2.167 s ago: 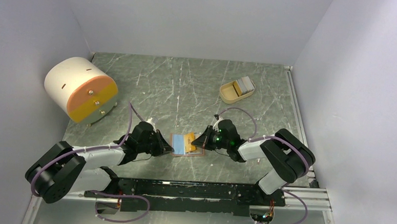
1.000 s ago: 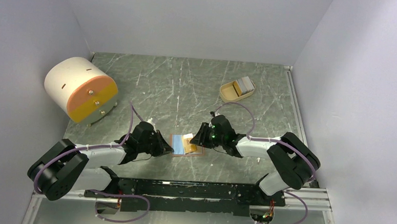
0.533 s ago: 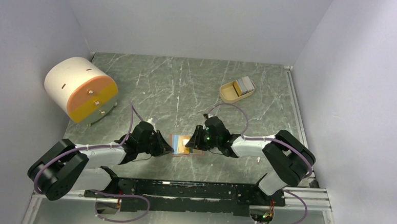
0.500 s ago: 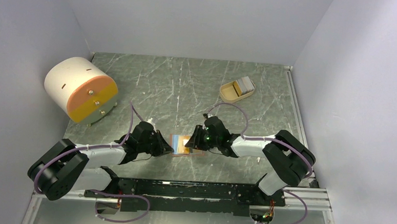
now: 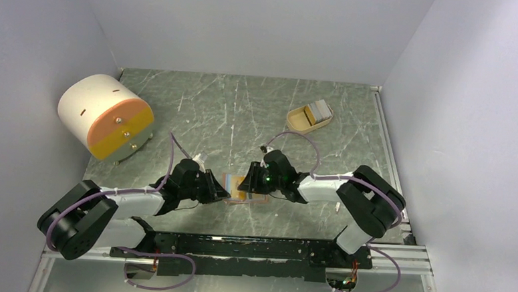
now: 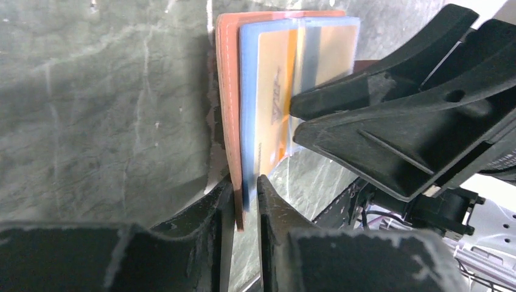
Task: Put the credit cards into the card holder
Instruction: Insert the credit card into the card holder, then close the card holder at the center of the board.
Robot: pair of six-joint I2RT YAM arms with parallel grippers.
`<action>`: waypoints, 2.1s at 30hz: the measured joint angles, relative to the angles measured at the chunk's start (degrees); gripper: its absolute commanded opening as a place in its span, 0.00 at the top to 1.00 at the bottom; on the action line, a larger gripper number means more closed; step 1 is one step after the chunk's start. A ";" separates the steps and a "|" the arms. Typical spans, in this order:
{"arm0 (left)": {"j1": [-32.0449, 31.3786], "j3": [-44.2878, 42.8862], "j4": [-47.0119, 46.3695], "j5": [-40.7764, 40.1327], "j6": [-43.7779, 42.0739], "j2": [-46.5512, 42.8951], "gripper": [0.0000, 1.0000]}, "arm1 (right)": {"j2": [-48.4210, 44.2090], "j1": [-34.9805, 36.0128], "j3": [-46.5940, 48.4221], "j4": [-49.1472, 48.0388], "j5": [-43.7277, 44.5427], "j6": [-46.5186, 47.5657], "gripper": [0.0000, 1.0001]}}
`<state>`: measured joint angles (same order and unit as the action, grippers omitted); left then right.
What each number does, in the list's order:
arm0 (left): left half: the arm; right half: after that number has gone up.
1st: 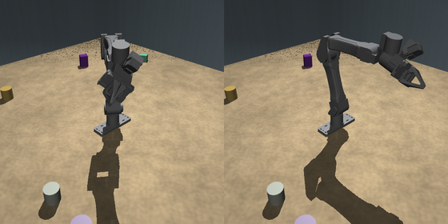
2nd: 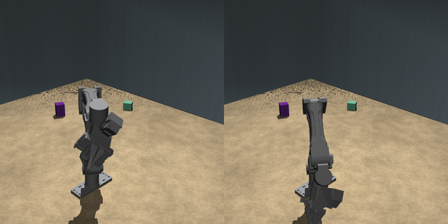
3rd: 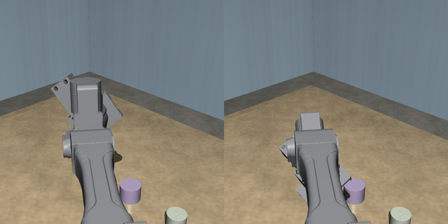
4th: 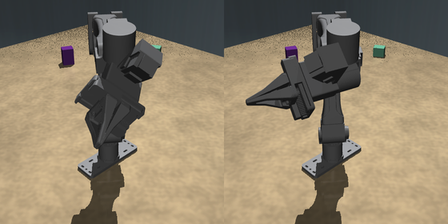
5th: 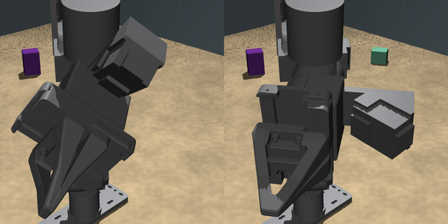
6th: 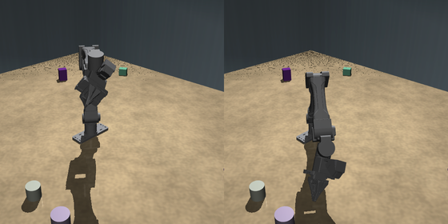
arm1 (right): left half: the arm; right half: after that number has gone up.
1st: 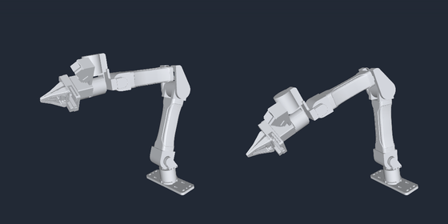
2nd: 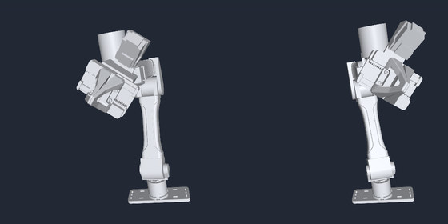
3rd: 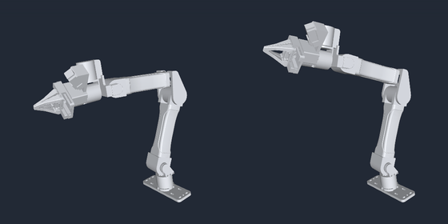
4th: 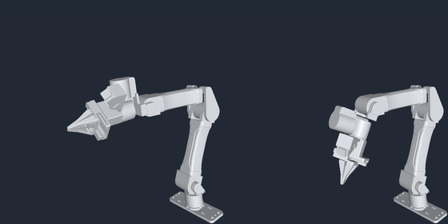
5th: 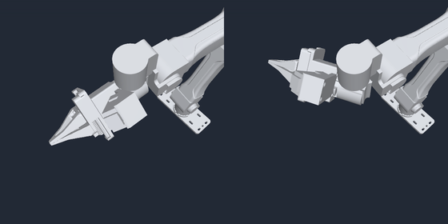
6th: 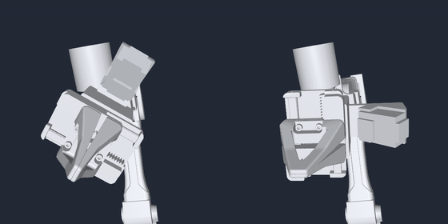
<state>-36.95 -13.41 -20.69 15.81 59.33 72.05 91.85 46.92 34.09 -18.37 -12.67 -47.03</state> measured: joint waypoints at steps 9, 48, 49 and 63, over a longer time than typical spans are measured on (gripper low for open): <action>0.00 0.17 -3.93 2.45 0.02 2.56 0.76 | 2.29 0.02 -0.48 -5.38 -3.96 1.20 0.59; 0.00 -2.84 7.78 -0.52 -0.42 -1.86 0.91 | -11.30 0.04 8.46 35.47 24.20 10.91 0.79; 0.00 -2.84 7.85 -0.55 -0.42 -1.86 0.90 | -11.21 0.04 8.46 35.47 24.20 10.95 0.80; 0.00 -2.84 7.89 -0.59 -0.55 -1.81 0.74 | -11.04 0.04 8.17 33.59 23.76 11.50 1.00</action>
<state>-36.95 -16.25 -12.80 15.22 58.78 70.24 80.82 46.96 42.26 15.22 11.09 -35.53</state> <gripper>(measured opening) 0.192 0.010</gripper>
